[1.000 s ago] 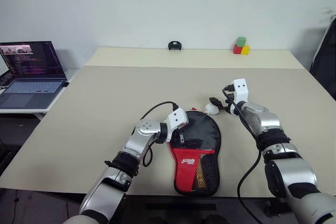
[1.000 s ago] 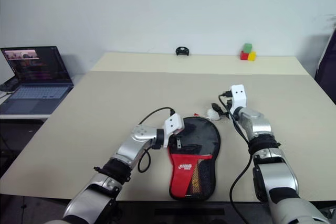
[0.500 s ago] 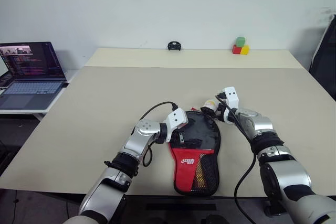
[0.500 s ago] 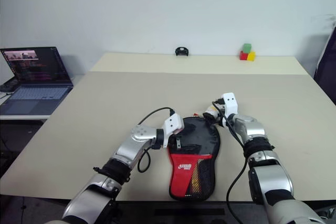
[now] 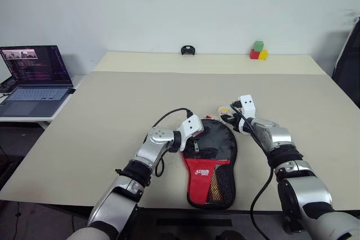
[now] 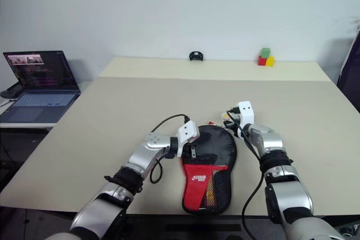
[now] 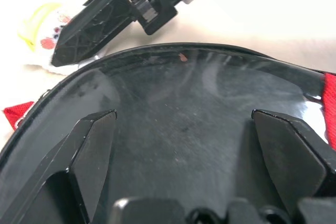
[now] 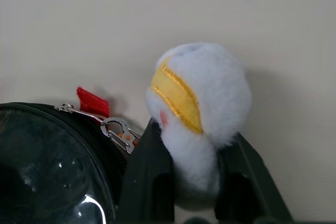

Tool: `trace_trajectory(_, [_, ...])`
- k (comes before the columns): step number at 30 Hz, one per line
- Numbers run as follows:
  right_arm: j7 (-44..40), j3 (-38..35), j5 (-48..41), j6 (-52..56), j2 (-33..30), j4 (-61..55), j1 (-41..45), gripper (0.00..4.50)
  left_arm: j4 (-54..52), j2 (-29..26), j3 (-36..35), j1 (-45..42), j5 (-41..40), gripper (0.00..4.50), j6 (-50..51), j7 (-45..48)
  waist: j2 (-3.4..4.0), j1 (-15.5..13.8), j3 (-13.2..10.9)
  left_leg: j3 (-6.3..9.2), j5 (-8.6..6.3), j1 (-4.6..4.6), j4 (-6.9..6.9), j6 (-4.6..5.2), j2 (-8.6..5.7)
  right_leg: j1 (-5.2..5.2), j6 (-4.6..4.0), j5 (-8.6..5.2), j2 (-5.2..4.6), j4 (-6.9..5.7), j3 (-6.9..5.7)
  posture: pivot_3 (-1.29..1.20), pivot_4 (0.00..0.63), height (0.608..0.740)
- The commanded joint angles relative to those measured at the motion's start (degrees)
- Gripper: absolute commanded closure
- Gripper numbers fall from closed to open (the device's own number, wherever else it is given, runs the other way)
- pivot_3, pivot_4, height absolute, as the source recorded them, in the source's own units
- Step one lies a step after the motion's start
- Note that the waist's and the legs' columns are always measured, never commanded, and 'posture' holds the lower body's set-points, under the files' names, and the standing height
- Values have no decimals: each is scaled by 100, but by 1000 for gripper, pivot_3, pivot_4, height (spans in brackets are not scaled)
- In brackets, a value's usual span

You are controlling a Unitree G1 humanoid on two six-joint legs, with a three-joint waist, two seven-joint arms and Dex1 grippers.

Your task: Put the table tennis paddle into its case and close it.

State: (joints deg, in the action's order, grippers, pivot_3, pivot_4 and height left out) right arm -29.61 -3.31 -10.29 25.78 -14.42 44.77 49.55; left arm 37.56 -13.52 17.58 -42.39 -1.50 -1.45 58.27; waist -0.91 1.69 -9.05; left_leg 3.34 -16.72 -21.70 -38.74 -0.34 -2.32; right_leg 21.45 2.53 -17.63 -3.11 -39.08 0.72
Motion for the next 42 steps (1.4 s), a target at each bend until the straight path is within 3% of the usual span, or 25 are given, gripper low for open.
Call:
trace_trajectory(1, [130,-120,-68,177,-10,-320,-84,4221,528,-60,355,266,430,0,90,136,4,0,7,1,0,4,0,0,0,-4,0,0,0,0,-1,0,150,740])
trace_trajectory(6, [165,-266,-171,429,-196,-524,-141,4224,522,-144,351,441,197,0,320,763,6,1,9,1,0,6,1,1,0,-5,0,0,0,1,0,0,150,740])
trace_trajectory(13, [51,-351,-353,993,-541,-1300,-595,4230,1029,-264,380,416,393,0,144,752,10,-2,41,3,-2,4,6,3,1,-6,0,-1,0,12,-2,0,150,740])
trace_trajectory(33, [-326,-570,-1783,4174,-2032,-6623,-3570,4242,1593,-178,488,253,575,0,-126,688,7,-9,139,4,-6,89,84,8,5,-89,-1,-9,4,59,-6,0,150,740])
trace_trajectory(42, [-533,-879,-2545,4789,-2487,-8039,-4749,4248,1645,-87,528,199,587,0,-180,717,-6,-26,147,44,-11,90,91,10,7,-127,3,-8,3,119,-47,0,150,740])
